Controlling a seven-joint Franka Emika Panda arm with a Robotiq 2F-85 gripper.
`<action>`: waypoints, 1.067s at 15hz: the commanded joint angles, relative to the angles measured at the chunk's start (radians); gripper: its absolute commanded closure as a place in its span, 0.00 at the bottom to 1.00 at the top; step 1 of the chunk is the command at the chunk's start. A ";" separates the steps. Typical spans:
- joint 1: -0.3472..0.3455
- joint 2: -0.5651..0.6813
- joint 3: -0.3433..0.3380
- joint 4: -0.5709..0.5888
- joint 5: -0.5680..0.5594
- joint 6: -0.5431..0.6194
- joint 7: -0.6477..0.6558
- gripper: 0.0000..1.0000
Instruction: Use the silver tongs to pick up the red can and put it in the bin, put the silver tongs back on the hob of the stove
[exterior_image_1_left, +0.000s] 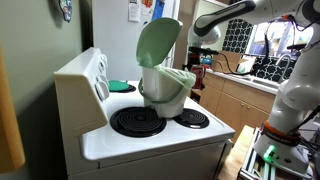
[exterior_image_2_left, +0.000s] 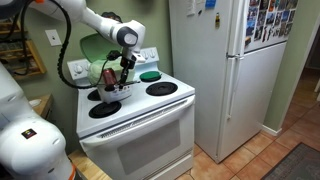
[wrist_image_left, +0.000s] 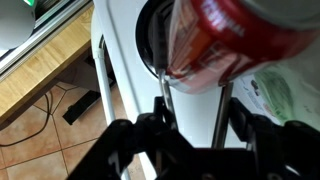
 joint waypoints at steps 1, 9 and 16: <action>-0.021 -0.018 0.016 -0.010 0.003 -0.002 0.007 0.36; -0.040 -0.149 0.023 -0.051 -0.001 -0.026 0.091 0.61; -0.079 -0.285 0.014 -0.073 0.043 0.037 0.149 0.61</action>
